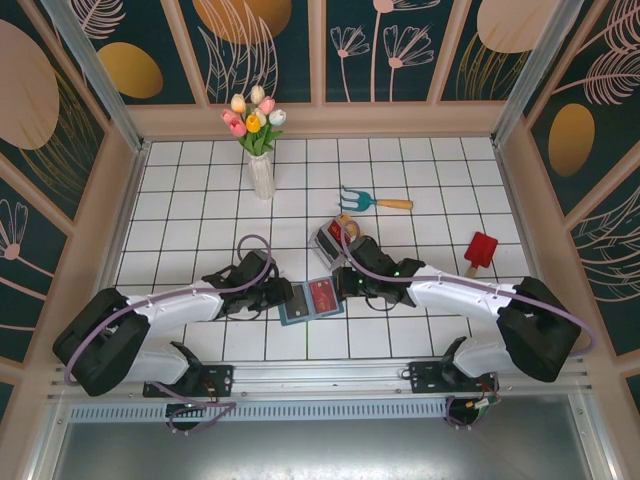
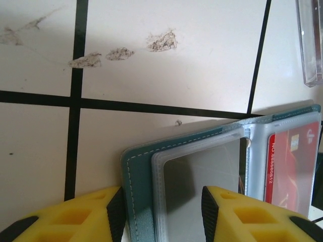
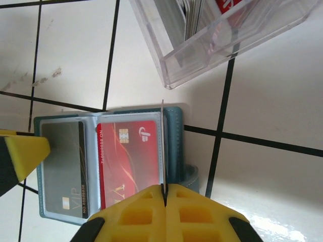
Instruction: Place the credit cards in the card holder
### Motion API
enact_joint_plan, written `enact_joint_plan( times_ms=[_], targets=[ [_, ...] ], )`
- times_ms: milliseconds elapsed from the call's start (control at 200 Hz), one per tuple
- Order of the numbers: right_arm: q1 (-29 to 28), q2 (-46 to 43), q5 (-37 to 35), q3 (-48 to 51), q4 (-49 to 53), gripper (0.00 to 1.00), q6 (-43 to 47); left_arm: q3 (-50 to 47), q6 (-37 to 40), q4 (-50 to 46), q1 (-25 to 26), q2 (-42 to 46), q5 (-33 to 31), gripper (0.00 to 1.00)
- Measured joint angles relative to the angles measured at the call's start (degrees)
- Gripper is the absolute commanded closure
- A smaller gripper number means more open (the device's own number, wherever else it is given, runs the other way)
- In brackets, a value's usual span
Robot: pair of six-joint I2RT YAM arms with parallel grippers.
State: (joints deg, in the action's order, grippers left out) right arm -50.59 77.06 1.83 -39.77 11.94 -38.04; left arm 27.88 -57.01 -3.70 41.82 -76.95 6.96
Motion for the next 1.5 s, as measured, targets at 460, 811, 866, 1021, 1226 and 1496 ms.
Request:
enact_joint_plan(
  times_ms=[460, 811, 866, 1021, 1226, 1496],
  targets=[
    [0.42, -2.27, 4.31, 0.15, -2.62, 0.97, -1.6, 0.04, 0.0, -0.04, 0.0, -0.11, -0.04, 0.55],
    [0.37, -2.56, 7.8, -0.48, -3.69, 0.96, -2.25, 0.04, 0.0, 0.0, 0.11, -0.07, -0.2, 0.55],
    [0.28, -2.03, 8.39, -0.92, -4.13, 0.95, -2.64, 0.04, -0.02, 0.02, 0.13, 0.07, -0.2, 0.55],
    [-0.04, 0.04, 8.79, -2.19, -5.18, 0.95, -2.84, -0.11, -0.24, 0.48, 0.61, 1.07, -0.68, 0.52],
    [-0.13, 0.87, 7.96, -2.71, -4.48, 0.96, -2.8, -1.64, -2.05, 0.46, 0.74, 6.38, -3.69, 0.44],
    [-0.13, -2.25, 0.46, -3.98, 1.46, 0.95, -2.75, -3.93, -4.15, 0.55, 0.74, 11.74, -6.69, 0.36]
  ],
)
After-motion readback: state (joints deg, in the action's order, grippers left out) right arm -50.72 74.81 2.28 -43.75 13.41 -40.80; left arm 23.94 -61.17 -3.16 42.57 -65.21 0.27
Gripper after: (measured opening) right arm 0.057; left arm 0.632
